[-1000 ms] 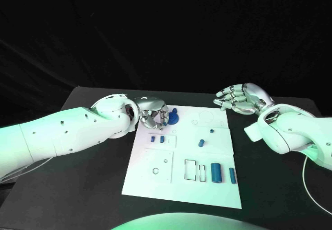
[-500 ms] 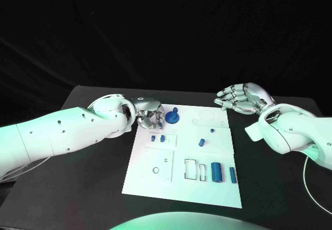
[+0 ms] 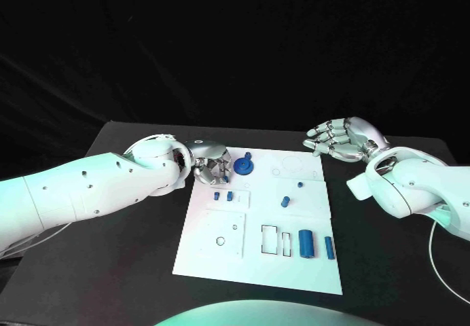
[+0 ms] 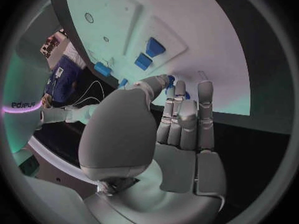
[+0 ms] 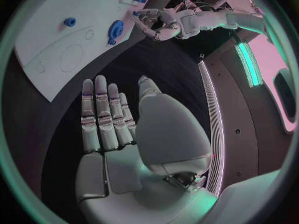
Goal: Assemble the parts on the task board
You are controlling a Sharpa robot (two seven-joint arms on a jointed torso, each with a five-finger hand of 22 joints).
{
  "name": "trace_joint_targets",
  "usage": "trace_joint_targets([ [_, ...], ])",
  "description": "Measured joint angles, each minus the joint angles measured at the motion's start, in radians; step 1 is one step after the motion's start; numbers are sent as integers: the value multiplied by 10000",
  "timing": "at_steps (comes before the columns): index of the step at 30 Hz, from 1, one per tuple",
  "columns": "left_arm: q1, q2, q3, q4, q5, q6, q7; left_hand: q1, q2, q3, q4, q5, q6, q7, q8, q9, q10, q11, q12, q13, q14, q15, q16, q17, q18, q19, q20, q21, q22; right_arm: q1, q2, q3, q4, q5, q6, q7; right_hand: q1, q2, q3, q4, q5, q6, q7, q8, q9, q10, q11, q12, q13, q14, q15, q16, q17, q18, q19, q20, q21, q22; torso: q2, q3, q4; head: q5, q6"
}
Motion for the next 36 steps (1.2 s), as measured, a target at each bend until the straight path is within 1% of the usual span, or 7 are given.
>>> trace_joint_targets([
  [17,-2,39,-4,-9,125,102,6,0,-1,0,0,0,-2,0,-1,-7,0,0,-26,1,0,0,0,-13,1,-1,0,0,-1,-1,8,0,0,0,-35,10,0,0,0,0,0,0,0,0,0,0,0,0,1,0,0,0,1,0,0,0,0,0,-2,-3,3,10,-22],
  [20,-7,72,-27,-28,132,136,6,0,-1,0,0,-1,-3,0,-2,-14,-1,0,-48,1,0,0,0,-21,0,0,0,0,0,-1,7,0,3,0,-41,11,0,0,0,0,0,0,0,0,0,0,0,0,1,0,0,0,1,0,0,0,0,0,2,-8,2,11,-23],
  [26,-10,118,-34,-55,141,169,-1,0,-1,0,0,-2,-5,0,-30,-2,-1,0,-64,1,0,0,0,-38,0,-1,0,0,-1,-1,2,0,7,0,-54,12,0,0,0,0,0,0,0,0,1,0,0,0,2,0,0,0,2,0,0,0,0,1,4,-8,2,0,-35],
  [33,-7,148,-38,-65,143,221,-21,0,-1,0,0,-2,-5,1,-38,5,-1,0,-64,1,0,0,0,-78,0,0,0,0,-23,-2,10,0,2,1,-62,13,0,0,4,-4,0,0,0,0,0,0,0,0,-3,0,0,-5,-3,0,-2,2,0,-2,3,-1,2,-2,-59],
  [36,-5,153,-37,-66,142,244,-38,0,-1,0,0,-2,-21,13,-39,5,21,22,-64,2,0,0,0,-81,0,-1,0,0,-25,-2,10,0,0,1,-64,13,0,0,28,-29,0,0,0,0,-9,0,0,0,-30,0,0,-61,-20,0,-37,37,0,-24,1,5,0,-2,-73],
])
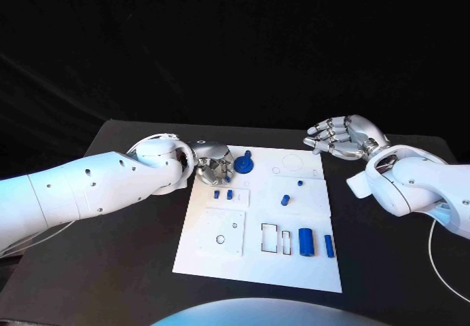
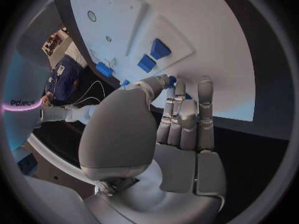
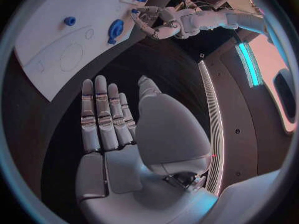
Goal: Assemble the parts on the task board
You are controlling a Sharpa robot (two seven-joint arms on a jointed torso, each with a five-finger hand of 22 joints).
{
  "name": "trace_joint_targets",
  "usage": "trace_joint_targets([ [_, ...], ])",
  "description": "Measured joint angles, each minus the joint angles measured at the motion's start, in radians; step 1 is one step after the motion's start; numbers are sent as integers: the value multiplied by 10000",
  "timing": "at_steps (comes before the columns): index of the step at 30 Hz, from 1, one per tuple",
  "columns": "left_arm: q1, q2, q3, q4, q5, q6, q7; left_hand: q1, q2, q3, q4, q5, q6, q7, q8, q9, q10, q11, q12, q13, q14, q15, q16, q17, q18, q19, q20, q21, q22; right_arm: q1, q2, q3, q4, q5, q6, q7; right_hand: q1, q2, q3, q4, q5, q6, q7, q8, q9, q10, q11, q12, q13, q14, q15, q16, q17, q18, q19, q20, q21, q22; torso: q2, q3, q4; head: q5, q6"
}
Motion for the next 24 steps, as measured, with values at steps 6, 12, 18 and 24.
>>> trace_joint_targets([
  [6,0,4,2,-3,-8,31,-47,-144,-144,-19,20,3,-181,100,-265,17,14,14,-279,0,-24,23,0,-75,1,-36,37,0,-43,0,-2,0,-1,0,-3,0,0,0,0,0,0,0,0,0,0,0,0,0,-12,-18,18,0,-8,0,0,0,-40,-10,-7,1,-1,4,-2],
  [12,-18,-6,-19,-3,-15,69,-98,-288,-287,-100,101,3,-571,201,-639,-78,12,87,-499,4,-107,106,0,-237,1,-107,107,-85,-136,0,-6,0,-5,0,-4,-2,0,0,0,0,0,0,0,0,-6,-37,37,0,-37,-37,37,-38,-21,0,0,0,-40,-31,-7,0,-2,-1,8],
  [18,-21,-20,-20,6,-16,64,-131,-329,-328,-111,113,3,-679,218,-738,-93,-23,122,-552,14,-144,143,0,-339,0,-144,144,-136,-199,-1,-6,0,-10,0,-4,-6,0,0,-1,0,0,0,0,0,-10,-37,37,0,-50,-37,37,-38,-20,0,0,0,-40,-43,-9,-6,-2,-3,9],
  [24,-23,-24,-20,15,-16,59,-154,-329,-328,-111,112,3,-713,251,-778,-93,-23,122,-552,25,-144,143,0,-340,1,-144,143,-136,-190,-1,-6,0,-13,0,-3,-9,0,0,-1,0,0,0,0,0,-10,-37,37,0,-50,-36,36,-38,-23,-1,0,0,-40,-42,-9,-11,0,-6,10],
])
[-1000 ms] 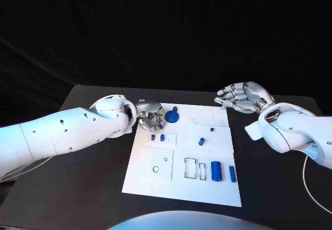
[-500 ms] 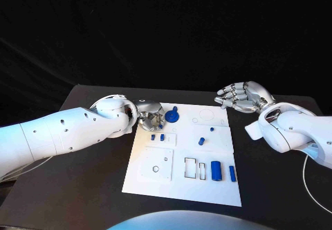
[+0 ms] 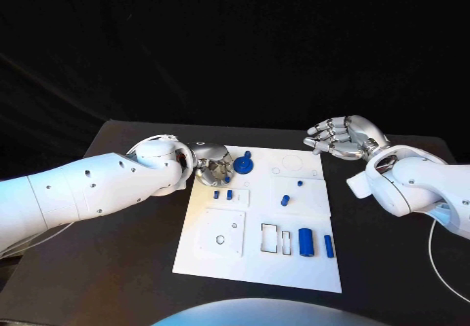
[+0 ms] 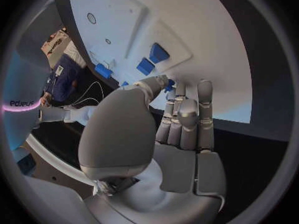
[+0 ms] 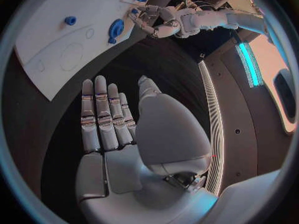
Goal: Assemble the parts on the task board
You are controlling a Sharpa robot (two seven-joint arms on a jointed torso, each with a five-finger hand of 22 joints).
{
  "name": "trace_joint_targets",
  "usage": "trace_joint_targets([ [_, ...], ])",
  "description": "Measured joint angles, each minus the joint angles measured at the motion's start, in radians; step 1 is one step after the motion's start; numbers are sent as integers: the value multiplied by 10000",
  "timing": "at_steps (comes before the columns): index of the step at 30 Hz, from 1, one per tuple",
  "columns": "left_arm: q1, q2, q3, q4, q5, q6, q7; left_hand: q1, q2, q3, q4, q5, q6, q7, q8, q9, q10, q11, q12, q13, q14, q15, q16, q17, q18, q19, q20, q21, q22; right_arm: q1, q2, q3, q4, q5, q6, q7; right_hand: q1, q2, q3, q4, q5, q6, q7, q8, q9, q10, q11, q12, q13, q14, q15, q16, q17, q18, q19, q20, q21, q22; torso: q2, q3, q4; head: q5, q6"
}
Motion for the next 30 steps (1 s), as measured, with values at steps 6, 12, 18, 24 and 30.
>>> trace_joint_targets([
  [6,-1,-8,0,9,0,-2,-20,0,0,0,0,0,0,0,1,0,0,0,0,0,0,0,0,9,-1,0,0,0,5,-1,0,0,0,0,0,-3,0,0,0,0,0,0,0,0,0,0,0,0,-9,0,0,0,-10,0,0,0,0,0,0,0,3,10,1],
  [12,-3,-35,0,28,0,-3,-37,-70,-71,-45,45,0,0,0,-28,1,-98,97,-128,0,-52,52,0,-50,0,-30,29,-40,-22,-1,-3,0,-4,0,1,-5,0,0,0,0,0,0,0,0,0,0,0,0,-9,0,0,-39,-10,0,0,0,-40,-15,0,5,3,19,6],
  [18,-9,-98,0,69,0,-10,-51,-77,-78,-70,70,0,1,0,-52,11,-342,163,-232,-1,-105,105,0,-170,-1,-54,54,-59,-81,-1,-9,0,-9,0,0,-8,0,0,0,0,0,0,0,0,1,0,0,0,-9,0,0,-39,-10,1,0,0,-40,-15,0,7,-1,21,7],
  [24,-18,-134,1,106,0,-17,-56,-77,-78,-70,70,0,0,0,-52,23,-397,177,-233,10,-106,106,0,-222,0,-89,88,-100,-98,-1,-11,-1,-22,0,0,-9,0,0,0,0,0,0,0,0,1,1,-1,0,-9,0,0,-39,-9,0,0,0,-40,-15,0,5,0,21,7],
  [30,-24,-147,1,125,-1,-24,-56,-77,-77,-70,70,0,1,0,-52,29,-397,177,-233,10,-106,106,0,-232,-1,-88,88,-99,-98,-2,-10,-1,-34,0,0,-10,0,0,0,0,0,0,0,0,1,1,0,0,-17,1,-1,-39,-9,1,0,0,-40,-15,-2,5,0,26,7],
])
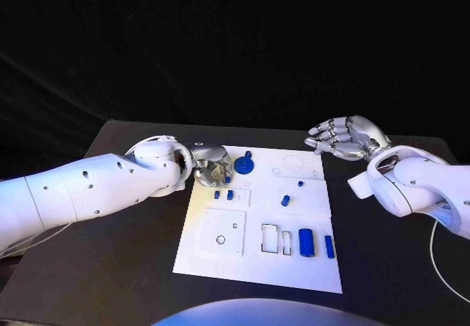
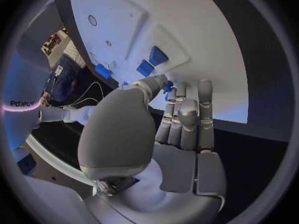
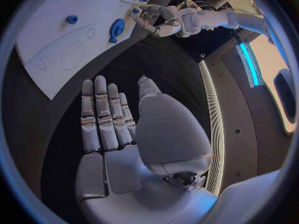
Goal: Assemble the parts on the task board
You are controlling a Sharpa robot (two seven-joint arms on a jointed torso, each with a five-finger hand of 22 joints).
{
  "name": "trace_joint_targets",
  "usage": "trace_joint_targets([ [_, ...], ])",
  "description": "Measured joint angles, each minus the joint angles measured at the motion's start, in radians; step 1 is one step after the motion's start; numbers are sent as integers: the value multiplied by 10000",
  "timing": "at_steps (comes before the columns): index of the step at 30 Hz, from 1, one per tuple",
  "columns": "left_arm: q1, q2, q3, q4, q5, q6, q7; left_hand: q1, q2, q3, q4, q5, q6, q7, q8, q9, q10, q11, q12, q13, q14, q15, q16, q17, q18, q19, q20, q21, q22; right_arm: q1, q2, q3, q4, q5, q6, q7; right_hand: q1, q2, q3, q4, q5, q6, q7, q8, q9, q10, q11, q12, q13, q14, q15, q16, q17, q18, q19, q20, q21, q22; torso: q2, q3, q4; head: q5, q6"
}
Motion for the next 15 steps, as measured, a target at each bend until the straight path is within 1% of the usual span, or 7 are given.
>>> trace_joint_targets([
  [3,-3,-2,0,11,0,-3,0,0,0,0,0,0,0,0,0,0,-35,35,0,0,-36,36,0,-14,0,0,0,0,0,-2,3,0,-5,0,0,0,0,0,0,0,0,0,0,0,0,0,0,0,0,0,0,0,0,0,0,0,0,0,-1,-4,1,4,5],
  [6,-4,-3,0,21,0,-7,0,0,0,0,0,0,0,0,0,9,-71,1,0,9,-36,36,0,-14,0,0,0,0,0,-2,6,0,-9,0,0,0,0,0,0,0,0,0,0,0,0,0,0,0,1,0,0,0,1,0,0,0,0,0,0,-4,3,6,7],
  [12,-6,-12,1,32,-1,-10,1,0,0,0,0,0,36,-36,0,19,-70,0,0,20,-36,36,0,-24,0,0,0,0,1,-4,6,0,-15,0,0,0,0,0,0,0,0,0,0,0,-11,0,0,0,-25,0,0,0,-19,0,0,0,0,-22,0,-4,2,19,12],
  [15,-7,-20,1,32,-1,-10,2,0,0,0,0,0,74,2,0,19,-70,0,0,31,-36,36,0,-40,0,0,0,0,1,-6,5,0,-17,0,0,-1,0,0,0,0,0,0,0,0,-11,0,0,0,-25,0,0,0,-20,0,0,0,0,-22,3,-4,1,21,12],
])
